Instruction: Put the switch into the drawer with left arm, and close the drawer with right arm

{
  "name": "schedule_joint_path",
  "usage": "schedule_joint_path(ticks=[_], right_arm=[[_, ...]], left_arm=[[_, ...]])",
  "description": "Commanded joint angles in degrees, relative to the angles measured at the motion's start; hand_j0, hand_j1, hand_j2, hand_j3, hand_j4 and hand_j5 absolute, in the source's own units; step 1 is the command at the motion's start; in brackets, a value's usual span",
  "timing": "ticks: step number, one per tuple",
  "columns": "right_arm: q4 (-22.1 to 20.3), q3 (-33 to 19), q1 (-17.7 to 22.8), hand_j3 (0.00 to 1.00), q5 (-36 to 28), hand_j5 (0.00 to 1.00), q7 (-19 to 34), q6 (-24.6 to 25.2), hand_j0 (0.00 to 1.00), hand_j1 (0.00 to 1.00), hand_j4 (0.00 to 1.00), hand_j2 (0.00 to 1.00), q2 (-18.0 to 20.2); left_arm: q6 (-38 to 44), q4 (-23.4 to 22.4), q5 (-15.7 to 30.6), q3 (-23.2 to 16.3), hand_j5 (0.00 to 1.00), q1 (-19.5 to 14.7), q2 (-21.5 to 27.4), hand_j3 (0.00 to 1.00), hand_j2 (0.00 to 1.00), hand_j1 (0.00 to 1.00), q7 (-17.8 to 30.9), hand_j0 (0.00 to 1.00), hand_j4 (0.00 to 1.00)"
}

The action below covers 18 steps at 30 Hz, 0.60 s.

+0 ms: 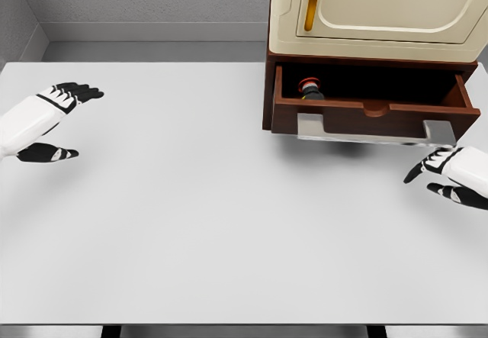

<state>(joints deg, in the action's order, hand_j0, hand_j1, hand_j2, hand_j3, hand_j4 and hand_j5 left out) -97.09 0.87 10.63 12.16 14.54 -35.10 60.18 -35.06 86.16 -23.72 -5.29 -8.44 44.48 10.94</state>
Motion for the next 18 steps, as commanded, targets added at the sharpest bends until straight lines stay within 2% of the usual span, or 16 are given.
schedule_joint_path(ticks=[1,6,9,14,18], right_arm=[[-0.29,0.01,0.00,0.57,-0.48,0.57,-0.04,0.10,0.57,0.57,0.57,0.57,0.47],[-0.47,0.01,0.26,0.57,-0.48,0.57,-0.04,0.10,0.57,0.57,0.57,0.57,0.38],[-3.19,-0.34,2.37,0.58,-0.48,0.58,-0.12,0.10,0.58,0.58,0.58,0.58,0.46],[-4.16,-0.96,3.08,0.60,-0.65,0.60,-0.04,0.10,0.60,0.60,0.60,0.60,0.55],[-4.16,-4.91,3.16,0.62,-0.83,0.62,-0.04,0.10,0.62,0.62,0.62,0.62,-0.15]], left_arm=[[0.06,0.86,0.43,0.01,1.00,0.00,0.00,1.00,1.00,1.00,0.05,1.00,1.00],[0.06,0.94,0.43,0.01,1.00,0.00,-0.09,1.00,1.00,1.00,0.13,1.00,1.00],[0.06,1.91,0.43,0.01,1.00,0.09,-0.18,1.00,1.00,1.00,0.13,1.00,1.00],[0.06,2.00,0.52,0.10,1.00,0.09,-0.44,1.00,1.00,1.00,1.28,1.00,1.00],[0.06,2.09,0.43,0.10,1.00,0.09,-0.53,1.00,1.00,1.00,1.28,1.00,1.00]])
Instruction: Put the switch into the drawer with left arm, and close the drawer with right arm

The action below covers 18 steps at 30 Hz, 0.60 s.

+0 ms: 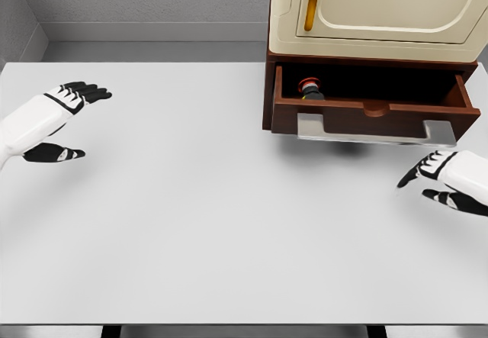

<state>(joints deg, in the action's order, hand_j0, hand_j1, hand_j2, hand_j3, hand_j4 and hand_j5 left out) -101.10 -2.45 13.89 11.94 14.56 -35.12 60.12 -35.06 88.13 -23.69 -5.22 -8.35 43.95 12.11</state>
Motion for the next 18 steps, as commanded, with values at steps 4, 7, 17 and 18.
schedule_joint_path(ticks=[4,7,17,18], right_arm=[[-0.15,-2.48,0.00,0.62,-0.61,0.62,-0.06,0.12,0.62,0.62,0.62,0.62,-0.01],[-0.15,-2.74,0.00,0.62,-0.61,0.62,0.03,0.12,0.62,0.62,0.62,0.62,-0.27],[0.21,-2.12,-1.23,0.62,0.01,0.62,0.03,0.12,0.62,0.62,0.62,0.62,-1.50],[0.29,-2.04,-1.23,0.62,0.10,0.62,0.03,0.12,0.62,0.62,0.62,0.62,-1.50]], left_arm=[[0.06,0.11,0.48,0.03,1.00,0.09,0.00,1.00,1.00,1.00,0.11,1.00,1.00],[0.06,0.46,0.40,0.03,1.00,0.09,0.00,1.00,1.00,1.00,0.11,1.00,1.00],[0.06,1.34,0.40,0.03,1.00,0.18,-0.09,1.00,1.00,1.00,0.20,1.00,1.00],[0.06,1.34,0.40,0.03,1.00,0.18,-0.09,1.00,1.00,1.00,0.20,1.00,1.00]])
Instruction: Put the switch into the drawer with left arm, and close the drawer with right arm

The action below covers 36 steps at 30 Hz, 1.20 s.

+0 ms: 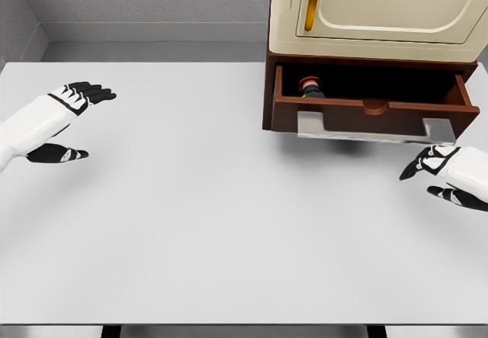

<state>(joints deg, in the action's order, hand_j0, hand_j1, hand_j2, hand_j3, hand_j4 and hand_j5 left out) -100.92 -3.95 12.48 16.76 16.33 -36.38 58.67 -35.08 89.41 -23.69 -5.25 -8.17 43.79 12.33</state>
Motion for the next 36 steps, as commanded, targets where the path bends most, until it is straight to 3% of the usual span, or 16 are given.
schedule_joint_path(ticks=[1,9,25,34,36], right_arm=[[0.11,-0.53,-0.09,0.62,-4.63,0.62,-1.74,1.38,0.62,0.62,0.62,0.62,0.04],[-0.07,-0.53,2.02,0.64,-4.37,0.64,-1.74,1.38,0.64,0.64,0.64,0.64,1.18],[2.92,1.32,1.40,0.63,-2.79,0.63,-1.82,1.38,0.63,0.63,0.63,0.63,0.92],[-0.33,1.23,0.96,0.63,-1.47,0.63,-1.65,1.38,0.63,0.63,0.63,0.63,0.83],[-0.33,1.23,0.96,0.63,-1.64,0.63,0.99,1.38,0.63,0.63,0.63,0.63,0.83]], left_arm=[[0.08,0.06,0.40,0.06,1.00,0.00,0.07,1.00,1.00,1.00,-0.02,1.00,1.00],[0.08,-0.29,0.32,0.06,1.00,0.00,0.07,1.00,1.00,1.00,-0.02,1.00,1.00],[0.08,-0.56,0.23,0.15,1.00,0.00,0.07,1.00,1.00,1.00,-0.02,1.00,1.00],[0.08,-0.65,0.23,0.15,1.00,0.00,0.07,1.00,1.00,1.00,-0.02,1.00,1.00],[0.08,-0.56,0.23,0.15,1.00,0.00,0.07,1.00,1.00,1.00,-0.02,1.00,1.00]])
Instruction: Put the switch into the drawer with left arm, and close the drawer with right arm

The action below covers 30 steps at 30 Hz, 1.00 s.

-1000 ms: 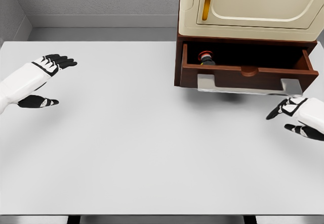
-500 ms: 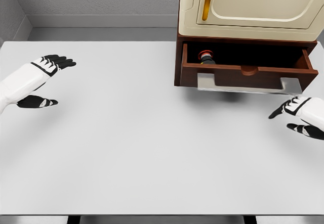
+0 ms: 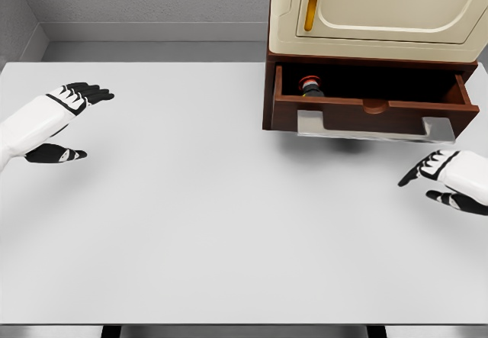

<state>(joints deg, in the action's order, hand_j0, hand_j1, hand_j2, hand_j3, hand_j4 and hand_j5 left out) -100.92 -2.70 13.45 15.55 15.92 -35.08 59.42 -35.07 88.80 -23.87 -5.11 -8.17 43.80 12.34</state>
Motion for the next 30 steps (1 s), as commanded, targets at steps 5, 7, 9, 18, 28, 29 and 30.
schedule_joint_path(ticks=[5,7,9,18,28,29,30], right_arm=[[-0.33,-0.02,-2.81,0.64,-0.60,0.64,1.40,0.08,0.64,0.64,0.64,0.64,-0.27],[-0.33,-0.11,-3.60,0.65,-0.69,0.65,1.40,0.08,0.65,0.65,0.65,0.65,-0.35],[-0.33,-0.11,-3.96,0.65,-0.69,0.65,1.40,0.08,0.65,0.65,0.65,0.65,-0.35],[0.02,1.21,-4.31,0.65,-0.08,0.65,1.49,0.08,0.65,0.65,0.65,0.65,-0.35],[2.22,1.56,-4.04,0.65,-0.34,0.65,1.49,0.08,0.65,0.65,0.65,0.65,0.00],[2.22,1.56,-4.04,0.65,-0.34,0.65,1.49,0.08,0.65,0.65,0.65,0.65,0.00],[2.31,1.56,-4.13,0.65,-0.34,0.65,1.49,0.08,0.65,0.65,0.65,0.65,-0.09]], left_arm=[[0.07,-0.64,0.41,0.01,1.00,-0.09,0.06,1.00,1.00,1.00,-0.03,1.00,1.00],[0.07,-0.73,0.41,0.01,1.00,-0.09,0.06,1.00,1.00,1.00,-0.03,1.00,1.00],[0.07,-1.00,0.41,0.10,1.00,-0.09,0.06,1.00,1.00,1.00,-0.03,1.00,1.00],[0.07,-1.08,0.41,0.10,1.00,-0.09,0.06,1.00,1.00,1.00,-0.03,1.00,1.00],[0.07,-1.08,0.41,0.10,1.00,-0.09,0.06,1.00,1.00,1.00,-0.03,1.00,1.00],[0.07,-1.08,0.41,0.10,1.00,-0.09,0.06,1.00,1.00,1.00,-0.03,1.00,1.00],[0.07,-1.08,0.41,0.01,1.00,-0.09,0.06,1.00,1.00,1.00,-0.03,1.00,1.00]])
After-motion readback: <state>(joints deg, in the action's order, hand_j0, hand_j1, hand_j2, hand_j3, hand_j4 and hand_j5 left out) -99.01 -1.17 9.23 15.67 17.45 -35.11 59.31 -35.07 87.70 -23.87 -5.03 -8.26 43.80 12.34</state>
